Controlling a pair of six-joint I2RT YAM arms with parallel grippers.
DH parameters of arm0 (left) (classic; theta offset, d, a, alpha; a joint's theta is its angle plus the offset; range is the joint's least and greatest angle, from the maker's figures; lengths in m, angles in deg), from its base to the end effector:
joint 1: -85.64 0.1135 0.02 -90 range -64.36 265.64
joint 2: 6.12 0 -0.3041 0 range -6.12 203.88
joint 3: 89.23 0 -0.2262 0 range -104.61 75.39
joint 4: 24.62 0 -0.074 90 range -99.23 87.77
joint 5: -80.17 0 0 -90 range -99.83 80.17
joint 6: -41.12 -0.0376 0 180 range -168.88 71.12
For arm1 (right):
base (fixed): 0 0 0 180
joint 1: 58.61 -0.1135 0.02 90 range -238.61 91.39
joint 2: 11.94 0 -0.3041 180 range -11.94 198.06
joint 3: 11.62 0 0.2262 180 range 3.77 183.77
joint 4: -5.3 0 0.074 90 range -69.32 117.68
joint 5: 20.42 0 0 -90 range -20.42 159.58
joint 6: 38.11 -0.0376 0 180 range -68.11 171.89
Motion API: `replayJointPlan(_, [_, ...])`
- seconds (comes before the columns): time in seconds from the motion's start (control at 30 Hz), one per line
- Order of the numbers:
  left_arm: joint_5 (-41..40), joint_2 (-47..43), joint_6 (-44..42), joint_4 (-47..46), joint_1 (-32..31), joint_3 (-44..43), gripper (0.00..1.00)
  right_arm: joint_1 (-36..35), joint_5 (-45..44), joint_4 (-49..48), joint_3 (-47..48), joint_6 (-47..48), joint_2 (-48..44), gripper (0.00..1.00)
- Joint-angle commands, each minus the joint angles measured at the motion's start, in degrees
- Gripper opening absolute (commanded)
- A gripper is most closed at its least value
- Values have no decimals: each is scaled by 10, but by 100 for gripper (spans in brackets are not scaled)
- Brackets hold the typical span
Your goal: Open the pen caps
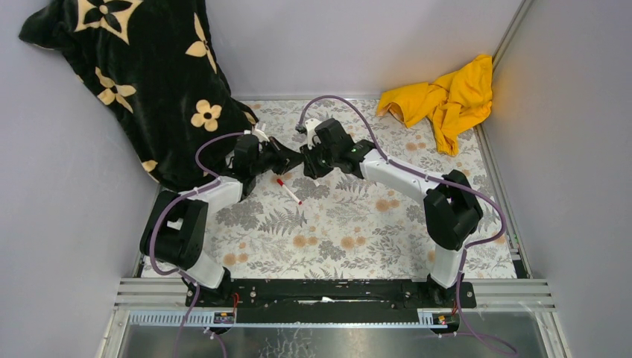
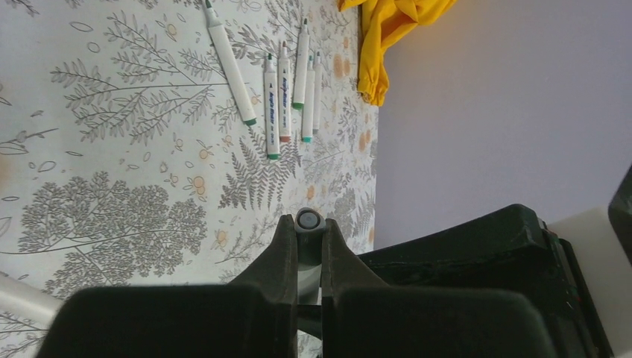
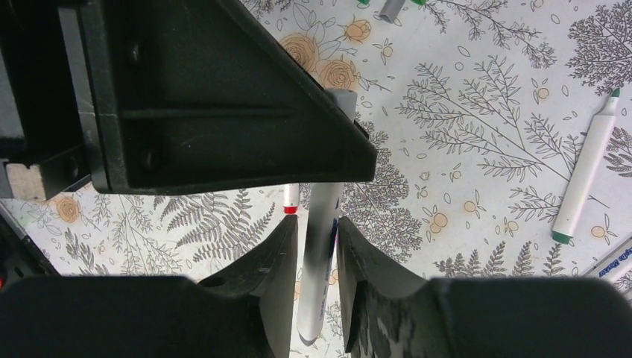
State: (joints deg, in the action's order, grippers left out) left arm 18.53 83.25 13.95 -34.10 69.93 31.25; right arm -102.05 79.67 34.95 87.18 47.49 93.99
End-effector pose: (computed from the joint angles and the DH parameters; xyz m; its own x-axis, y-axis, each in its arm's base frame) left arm 0.2967 -0.1020 0.2677 -0.7464 -0.6033 -0.2810 0.0064 0.4156 -0.9095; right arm 0.2981 0.2914 0.3114 -0.4932 -0.3630 -0.7905 -0.7432 0.6481 0.1660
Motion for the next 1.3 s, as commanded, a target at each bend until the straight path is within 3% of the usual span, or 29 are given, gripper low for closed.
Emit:
replayJointPlan(0.0, [34,9,32,-67,-2,-1,0,7,18,-31,19,-8,-2,29])
replayJointPlan(0.13, [35,9,31,-63,-2,-3,0,13,21,-35,15,-13,-2,1])
replayJointPlan(0.4, [-38,44,-64,40,21,-66,0,20,16,-15,-3,-24,0,0])
replayJointPlan(0.6, [-20,126,-41,13,99,-106,0,28,8,-37,-83,-42,-30,0])
replayJointPlan(0.83, [-43,160,-81,58,127,-151,0,32,-4,-57,-147,-49,-68,0])
replayJointPlan(1.0, [-63,161,-129,126,126,-171,0,43,-25,-43,-128,-45,-62,0])
replayJointPlan(1.2, [-170,137,-191,246,113,-189,0,55,-110,3,-63,-49,-14,0])
replayJointPlan(1.23, [-192,136,-198,272,109,-195,1,55,-126,12,-50,-51,-1,0])
replayJointPlan(1.27, [-213,136,-204,292,105,-201,9,56,-141,20,-39,-51,10,0])
